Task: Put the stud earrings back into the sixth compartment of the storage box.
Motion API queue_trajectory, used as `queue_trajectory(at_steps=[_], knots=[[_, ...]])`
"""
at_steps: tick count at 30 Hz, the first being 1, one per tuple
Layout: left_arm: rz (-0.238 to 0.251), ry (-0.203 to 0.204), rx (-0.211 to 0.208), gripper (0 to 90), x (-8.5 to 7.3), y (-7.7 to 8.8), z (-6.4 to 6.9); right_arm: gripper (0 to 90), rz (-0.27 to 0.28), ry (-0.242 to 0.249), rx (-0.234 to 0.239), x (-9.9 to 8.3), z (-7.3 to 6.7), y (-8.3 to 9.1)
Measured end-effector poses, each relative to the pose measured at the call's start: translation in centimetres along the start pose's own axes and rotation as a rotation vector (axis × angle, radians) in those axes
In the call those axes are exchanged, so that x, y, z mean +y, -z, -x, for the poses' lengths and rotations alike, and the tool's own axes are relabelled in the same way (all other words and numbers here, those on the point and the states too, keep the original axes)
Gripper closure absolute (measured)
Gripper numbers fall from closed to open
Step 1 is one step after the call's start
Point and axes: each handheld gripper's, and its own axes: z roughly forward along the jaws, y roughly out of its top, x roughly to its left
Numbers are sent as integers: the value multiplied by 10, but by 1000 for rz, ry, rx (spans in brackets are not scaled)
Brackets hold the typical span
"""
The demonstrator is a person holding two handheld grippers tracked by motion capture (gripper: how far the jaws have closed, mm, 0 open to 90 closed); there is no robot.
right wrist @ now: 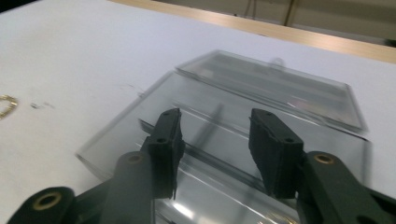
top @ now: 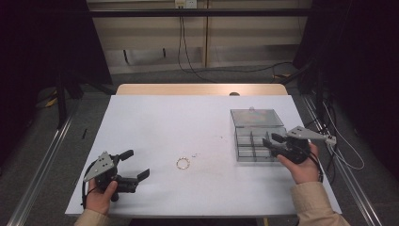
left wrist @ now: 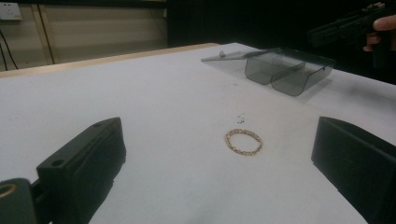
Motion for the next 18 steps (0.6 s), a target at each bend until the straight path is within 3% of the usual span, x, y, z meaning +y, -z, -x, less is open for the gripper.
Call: queue_trajectory(at_steps=[7, 14, 18], knots=[[8, 1, 4, 26, 1, 3, -1, 360, -7, 33, 47, 15, -33, -27], [7, -4, -7, 26, 1, 3, -1, 202, 0, 17, 76, 26, -60, -47], [3, -7, -10, 26, 1, 2, 0, 179, 0, 31, 102, 33, -79, -59]])
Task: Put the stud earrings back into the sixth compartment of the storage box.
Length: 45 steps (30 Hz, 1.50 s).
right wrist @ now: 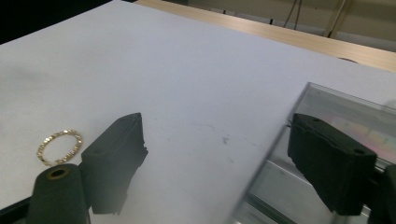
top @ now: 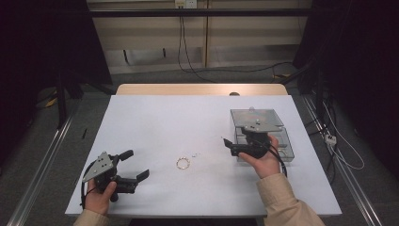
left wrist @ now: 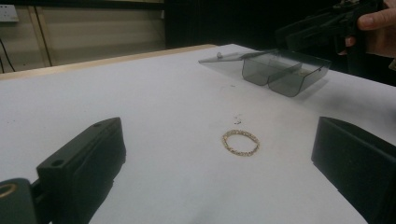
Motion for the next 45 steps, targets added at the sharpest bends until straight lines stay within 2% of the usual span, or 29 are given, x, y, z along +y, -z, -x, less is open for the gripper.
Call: queue_trajectory(at_steps=[10, 14, 18, 22, 27, 29, 32, 34, 37, 41, 45], knots=[[13, 8, 1, 26, 1, 2, -1, 177, -17, 46, 91, 11, -47, -37], [12, 9, 1, 26, 1, 2, -1, 183, -33, 65, 112, 12, -63, -51], [16, 8, -3, 26, 1, 2, -1, 208, -53, 51, 134, 8, -73, -64], [15, 6, -6, 26, 1, 2, -1, 248, -84, 61, 147, 3, -82, -75], [11, 4, -8, 26, 1, 2, 0, 376, -125, 59, 175, -4, -87, -85], [10, 2, -13, 26, 1, 1, 0, 453, -141, 73, 186, -7, -90, -88], [9, 2, -9, 26, 1, 1, 0, 502, -152, 73, 205, -10, -95, -91], [9, 2, -9, 26, 1, 1, 0, 573, -164, 84, 218, -13, -98, -93], [8, 2, -7, 26, 1, 1, 1, 604, -183, 93, 221, -16, -102, -96], [8, 1, -6, 26, 1, 1, 1, 659, -197, 77, 222, -20, -102, -98], [8, 0, -6, 26, 1, 1, 0, 678, -171, 69, 247, -19, -105, -96]])
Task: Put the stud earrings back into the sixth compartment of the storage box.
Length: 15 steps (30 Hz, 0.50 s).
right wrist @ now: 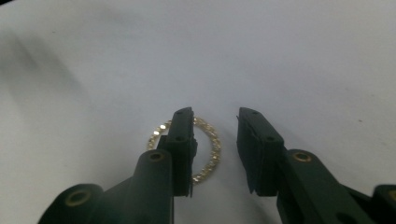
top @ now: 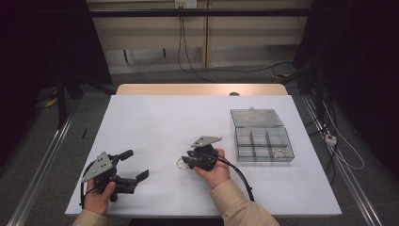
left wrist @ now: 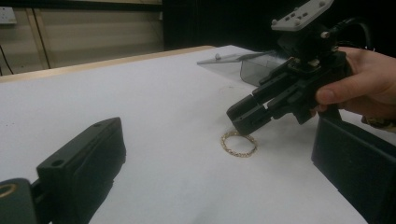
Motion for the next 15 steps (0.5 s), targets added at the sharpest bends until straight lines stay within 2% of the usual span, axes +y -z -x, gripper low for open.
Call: queue_trajectory(at_steps=[3, 5, 8, 10, 13, 15], knots=[[-2, 0, -3, 26, 0, -1, 0, 708, 3, 21, 41, 2, -7, 2], [-6, -4, -4, 26, 0, -1, 1, 717, 1, 26, 16, 2, -8, 1], [-5, -10, -8, 26, 1, -1, 1, 718, -13, 21, -16, 1, -2, 1], [-6, -2, -4, 26, 0, -1, 1, 722, -17, 2, -8, 1, 0, 1], [-13, -8, 0, 27, 0, -1, 0, 738, -62, 19, -22, -2, -3, -2], [-7, -6, -1, 26, 0, -1, 0, 760, -59, 14, -27, -2, -2, -2]])
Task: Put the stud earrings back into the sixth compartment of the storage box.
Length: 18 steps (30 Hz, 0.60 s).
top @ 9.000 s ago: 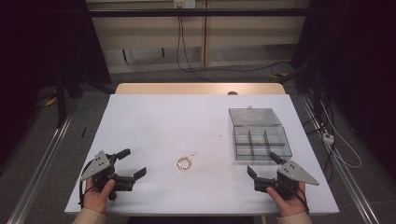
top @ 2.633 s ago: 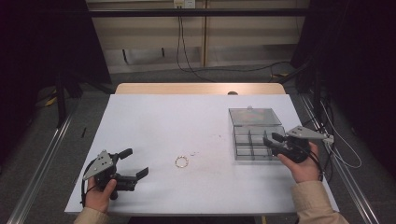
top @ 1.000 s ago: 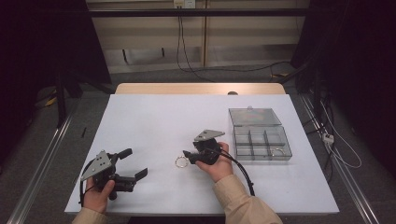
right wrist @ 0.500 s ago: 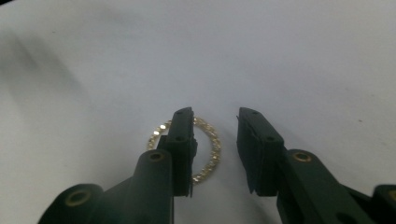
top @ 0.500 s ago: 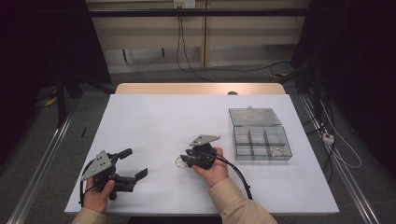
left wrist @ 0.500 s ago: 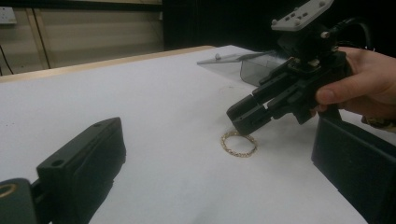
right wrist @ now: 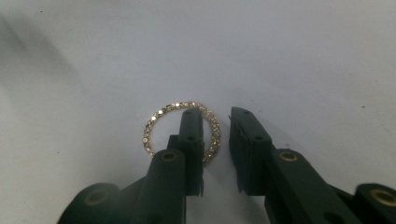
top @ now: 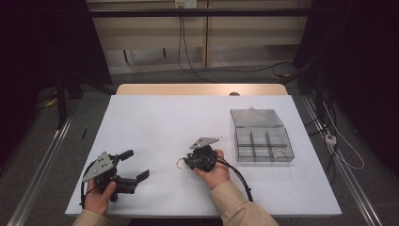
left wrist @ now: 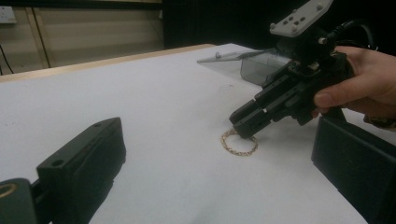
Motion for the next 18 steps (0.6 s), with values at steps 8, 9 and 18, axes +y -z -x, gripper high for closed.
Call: queue_trajectory(at_steps=[8, 9, 18], knots=[[-14, -22, 6, 28, 1, -2, 2, 875, -27, 9, 3, 2, -1, -2], [-6, -21, 5, 28, 2, -2, 2, 876, -34, 14, -4, 3, -2, -2], [6, -6, 11, 29, 2, 1, -1, 877, -6, 27, -3, 7, 2, 4]])
